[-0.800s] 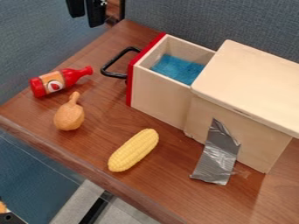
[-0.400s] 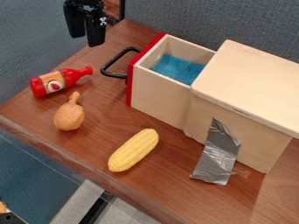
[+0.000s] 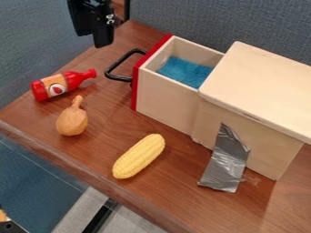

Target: Remove the object out of the table and put it on the left box

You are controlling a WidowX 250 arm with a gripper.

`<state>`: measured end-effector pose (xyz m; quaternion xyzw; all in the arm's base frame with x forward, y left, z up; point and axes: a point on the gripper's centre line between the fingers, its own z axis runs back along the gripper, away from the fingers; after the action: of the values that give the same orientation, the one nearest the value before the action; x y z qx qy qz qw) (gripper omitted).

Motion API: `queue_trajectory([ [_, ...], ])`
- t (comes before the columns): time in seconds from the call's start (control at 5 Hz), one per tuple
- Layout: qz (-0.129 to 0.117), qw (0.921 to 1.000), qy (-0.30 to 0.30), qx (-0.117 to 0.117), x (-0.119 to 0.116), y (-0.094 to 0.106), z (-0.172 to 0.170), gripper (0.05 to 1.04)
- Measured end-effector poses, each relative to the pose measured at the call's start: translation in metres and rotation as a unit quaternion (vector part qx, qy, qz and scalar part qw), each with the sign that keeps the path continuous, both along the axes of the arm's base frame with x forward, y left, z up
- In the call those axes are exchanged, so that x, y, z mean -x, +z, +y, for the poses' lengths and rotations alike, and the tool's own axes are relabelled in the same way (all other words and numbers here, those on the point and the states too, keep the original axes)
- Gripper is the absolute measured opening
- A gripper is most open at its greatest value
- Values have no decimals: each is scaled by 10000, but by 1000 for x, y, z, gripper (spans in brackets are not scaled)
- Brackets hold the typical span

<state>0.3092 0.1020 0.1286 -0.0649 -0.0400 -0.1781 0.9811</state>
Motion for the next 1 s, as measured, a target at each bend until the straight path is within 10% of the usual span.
queue_trajectory([
  [0.4,-18,9993,-5,-375,26,-24,-68,1000],
  [1.0,-141,9991,-216,-339,33,-63,-124,999],
])
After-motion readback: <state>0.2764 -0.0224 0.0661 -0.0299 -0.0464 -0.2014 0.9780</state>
